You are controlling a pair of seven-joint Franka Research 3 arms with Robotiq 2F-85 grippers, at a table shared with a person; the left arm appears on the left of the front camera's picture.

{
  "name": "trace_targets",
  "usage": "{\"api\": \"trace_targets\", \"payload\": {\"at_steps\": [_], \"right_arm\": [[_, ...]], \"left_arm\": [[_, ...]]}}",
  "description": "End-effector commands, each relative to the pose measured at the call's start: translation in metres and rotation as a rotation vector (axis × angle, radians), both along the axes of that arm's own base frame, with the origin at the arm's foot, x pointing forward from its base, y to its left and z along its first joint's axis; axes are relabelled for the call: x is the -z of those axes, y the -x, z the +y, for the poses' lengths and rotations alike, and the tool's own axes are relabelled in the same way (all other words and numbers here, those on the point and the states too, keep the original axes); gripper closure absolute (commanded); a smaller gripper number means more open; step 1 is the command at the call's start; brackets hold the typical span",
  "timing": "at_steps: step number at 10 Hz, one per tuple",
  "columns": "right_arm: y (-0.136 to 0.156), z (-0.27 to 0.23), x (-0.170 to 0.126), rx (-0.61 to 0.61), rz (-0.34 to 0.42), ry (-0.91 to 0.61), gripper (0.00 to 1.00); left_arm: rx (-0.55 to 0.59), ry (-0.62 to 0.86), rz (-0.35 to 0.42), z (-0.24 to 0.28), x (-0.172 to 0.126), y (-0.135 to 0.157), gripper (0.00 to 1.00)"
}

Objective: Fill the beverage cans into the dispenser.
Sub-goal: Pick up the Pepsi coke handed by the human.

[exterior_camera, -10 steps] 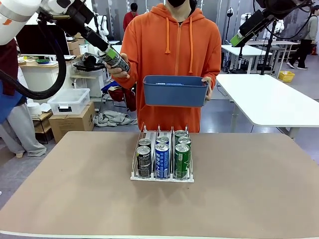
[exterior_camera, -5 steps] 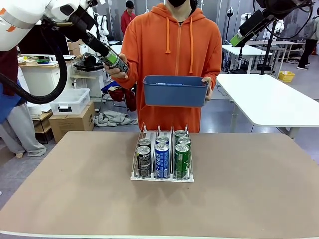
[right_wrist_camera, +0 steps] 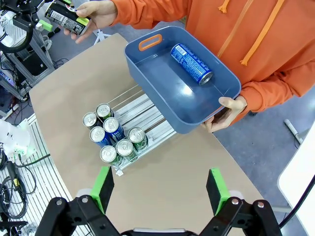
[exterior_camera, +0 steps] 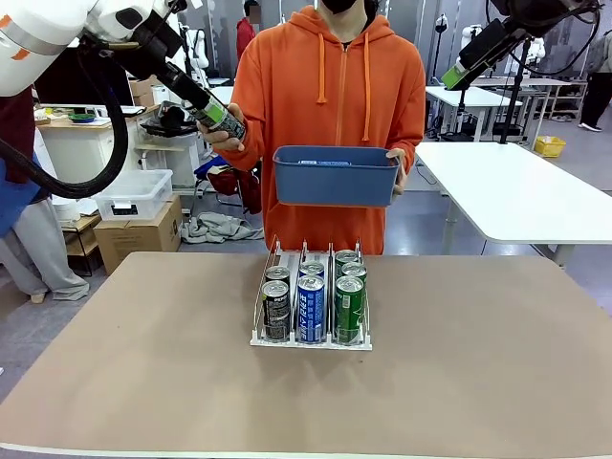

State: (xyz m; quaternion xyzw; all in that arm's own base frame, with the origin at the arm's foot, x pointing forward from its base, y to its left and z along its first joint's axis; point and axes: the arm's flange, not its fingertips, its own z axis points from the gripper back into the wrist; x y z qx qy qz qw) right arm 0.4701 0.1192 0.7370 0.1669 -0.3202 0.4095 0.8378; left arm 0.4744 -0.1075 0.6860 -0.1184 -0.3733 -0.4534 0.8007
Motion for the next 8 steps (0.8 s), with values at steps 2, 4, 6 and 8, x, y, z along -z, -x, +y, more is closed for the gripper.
{"api": "trace_targets", "payload": {"at_steps": [2, 4, 6, 8], "right_arm": [[-0.0004, -0.0008, 0.0006, 0.000, 0.000, 0.004, 0.00], [-0.0004, -0.0008, 0.0006, 0.000, 0.000, 0.004, 0.00], [-0.0004, -0.0008, 0.0006, 0.000, 0.000, 0.004, 0.00], [-0.0004, -0.0008, 0.0006, 0.000, 0.000, 0.004, 0.00]], "left_arm": [[-0.063, -0.039, 0.042, 0.0022, -0.0007, 0.0015, 0.25], [-0.073, -0.030, 0.059, 0.0029, -0.0015, 0.0020, 0.44], [-0.062, 0.009, 0.047, 0.0050, -0.0036, 0.0013, 0.64], [-0.056, 0.015, 0.016, 0.0038, -0.0044, 0.0002, 0.83]]}}
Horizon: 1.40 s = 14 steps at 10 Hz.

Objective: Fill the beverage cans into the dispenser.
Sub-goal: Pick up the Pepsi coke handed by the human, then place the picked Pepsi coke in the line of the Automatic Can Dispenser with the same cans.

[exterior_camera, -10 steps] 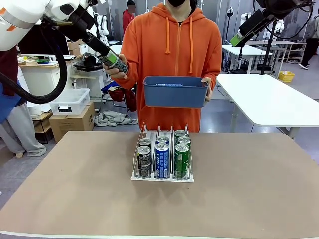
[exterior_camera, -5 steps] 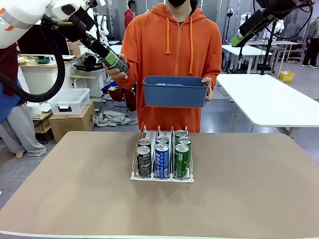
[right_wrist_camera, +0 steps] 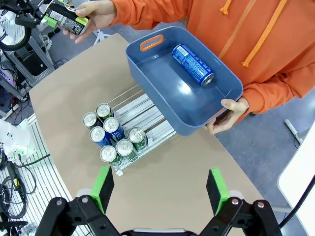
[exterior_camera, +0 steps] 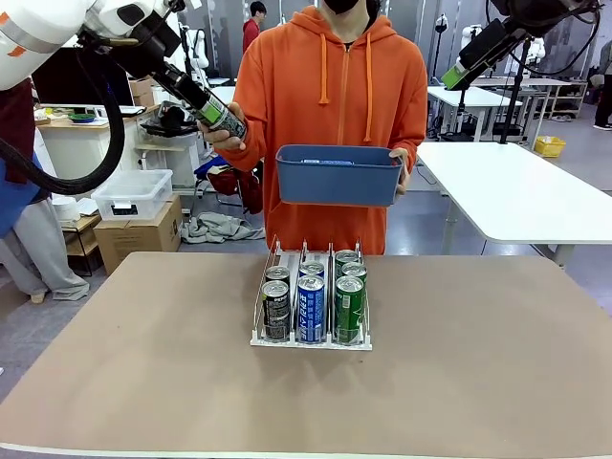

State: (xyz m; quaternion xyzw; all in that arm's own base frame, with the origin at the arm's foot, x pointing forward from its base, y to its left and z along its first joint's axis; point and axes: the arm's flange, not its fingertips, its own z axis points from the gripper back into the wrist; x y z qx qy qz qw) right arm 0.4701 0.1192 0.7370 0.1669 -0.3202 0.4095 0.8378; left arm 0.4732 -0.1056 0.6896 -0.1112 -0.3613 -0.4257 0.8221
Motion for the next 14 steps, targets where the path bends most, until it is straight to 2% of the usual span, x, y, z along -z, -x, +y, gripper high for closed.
{"api": "trace_targets", "payload": {"at_steps": [1, 3, 4, 5, 6, 7, 14], "right_arm": [[-0.0004, -0.0008, 0.0006, 0.000, 0.000, 0.004, 0.00], [-0.0004, -0.0008, 0.0006, 0.000, 0.000, 0.004, 0.00], [-0.0004, -0.0008, 0.0006, 0.000, 0.000, 0.004, 0.00], [-0.0004, -0.0008, 0.0006, 0.000, 0.000, 0.004, 0.00], [-0.0004, -0.0008, 0.0006, 0.000, 0.000, 0.004, 0.00], [-0.0004, -0.0008, 0.0006, 0.000, 0.000, 0.004, 0.00], [-0.0004, -0.0008, 0.0006, 0.000, 0.000, 0.004, 0.00]], "left_arm": [[0.015, 0.024, -0.018, 0.0023, 0.0010, -0.0015, 1.00], [0.009, 0.016, -0.009, 0.0056, 0.0024, -0.0004, 1.00], [0.012, 0.006, -0.013, 0.0052, 0.0015, 0.0006, 0.62], [0.050, 0.022, -0.022, 0.0050, 0.0009, 0.0022, 0.62], [0.073, 0.013, -0.041, 0.0037, 0.0009, 0.0017, 0.79], [0.007, 0.000, -0.004, 0.0011, 0.0002, -0.0005, 0.79], [0.007, 0.000, -0.004, 0.0011, 0.0002, -0.0005, 0.79]]}}
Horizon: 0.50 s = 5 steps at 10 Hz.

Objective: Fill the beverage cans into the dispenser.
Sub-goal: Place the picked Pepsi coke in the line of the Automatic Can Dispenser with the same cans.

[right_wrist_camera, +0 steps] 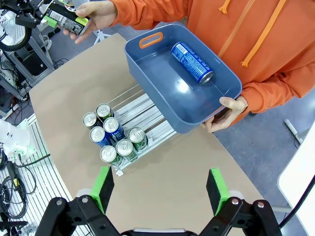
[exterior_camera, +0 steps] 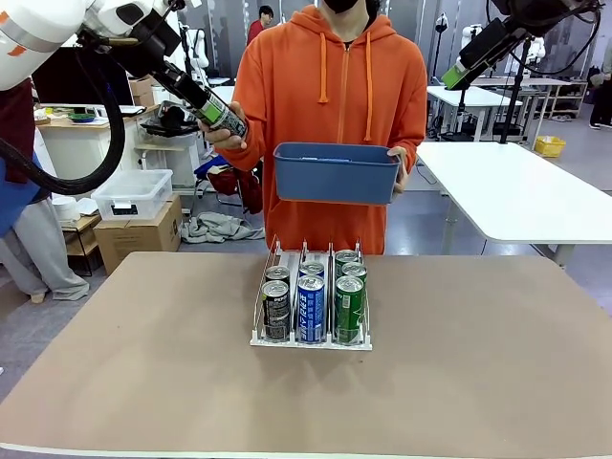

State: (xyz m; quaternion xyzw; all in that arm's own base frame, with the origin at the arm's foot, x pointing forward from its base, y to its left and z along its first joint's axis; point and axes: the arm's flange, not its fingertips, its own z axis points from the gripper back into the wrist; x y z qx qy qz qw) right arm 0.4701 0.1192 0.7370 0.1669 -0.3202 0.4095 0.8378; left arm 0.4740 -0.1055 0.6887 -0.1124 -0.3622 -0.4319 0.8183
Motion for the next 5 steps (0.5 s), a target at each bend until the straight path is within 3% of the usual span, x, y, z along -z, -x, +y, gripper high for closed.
{"api": "trace_targets", "payload": {"at_steps": [1, 5], "right_arm": [[-0.0004, -0.0008, 0.0006, 0.000, 0.000, 0.004, 0.00], [-0.0004, -0.0008, 0.0006, 0.000, 0.000, 0.004, 0.00]], "left_arm": [[-0.007, 0.001, 0.001, 0.0010, -0.0008, 0.0003, 0.79], [-0.007, 0.001, 0.001, 0.0010, -0.0008, 0.0003, 0.79]]}}
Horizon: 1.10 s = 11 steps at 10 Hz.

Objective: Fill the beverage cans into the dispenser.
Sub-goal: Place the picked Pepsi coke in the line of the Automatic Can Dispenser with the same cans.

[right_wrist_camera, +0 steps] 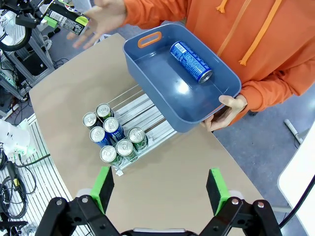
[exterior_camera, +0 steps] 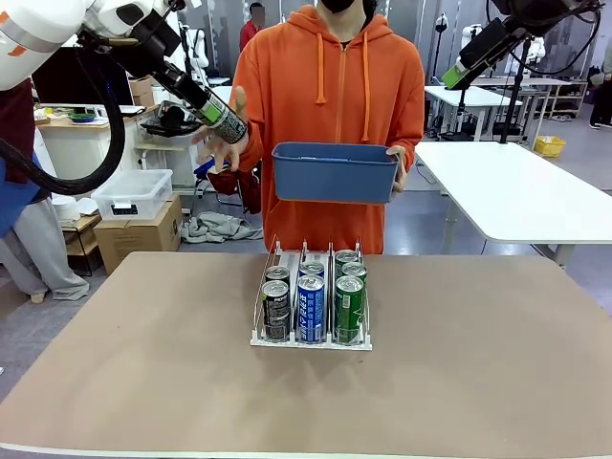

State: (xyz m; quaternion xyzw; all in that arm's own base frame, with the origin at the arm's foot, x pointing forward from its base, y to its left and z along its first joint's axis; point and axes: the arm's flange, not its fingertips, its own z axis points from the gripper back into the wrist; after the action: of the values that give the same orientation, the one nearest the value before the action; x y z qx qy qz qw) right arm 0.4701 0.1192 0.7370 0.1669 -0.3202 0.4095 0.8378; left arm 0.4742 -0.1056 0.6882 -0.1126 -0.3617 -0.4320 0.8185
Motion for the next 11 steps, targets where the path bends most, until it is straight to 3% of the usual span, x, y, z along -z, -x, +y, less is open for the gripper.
{"api": "trace_targets", "payload": {"at_steps": [1, 9, 10, 11], "right_arm": [[0.000, -0.001, 0.001, 0.000, 0.000, 0.004, 0.00], [0.000, -0.001, 0.001, 0.000, 0.000, 0.004, 0.00], [0.000, -0.001, 0.001, 0.000, 0.000, 0.004, 0.00], [0.000, -0.001, 0.001, 0.000, 0.000, 0.004, 0.00]], "left_arm": [[-0.007, 0.002, 0.000, 0.001, -0.001, 0.001, 0.79], [-0.007, 0.002, 0.000, 0.001, -0.001, 0.001, 0.79], [0.000, 0.000, 0.000, 0.000, 0.000, 0.000, 0.42], [-0.034, -0.010, 0.040, -0.011, 0.006, 0.005, 0.42]]}}
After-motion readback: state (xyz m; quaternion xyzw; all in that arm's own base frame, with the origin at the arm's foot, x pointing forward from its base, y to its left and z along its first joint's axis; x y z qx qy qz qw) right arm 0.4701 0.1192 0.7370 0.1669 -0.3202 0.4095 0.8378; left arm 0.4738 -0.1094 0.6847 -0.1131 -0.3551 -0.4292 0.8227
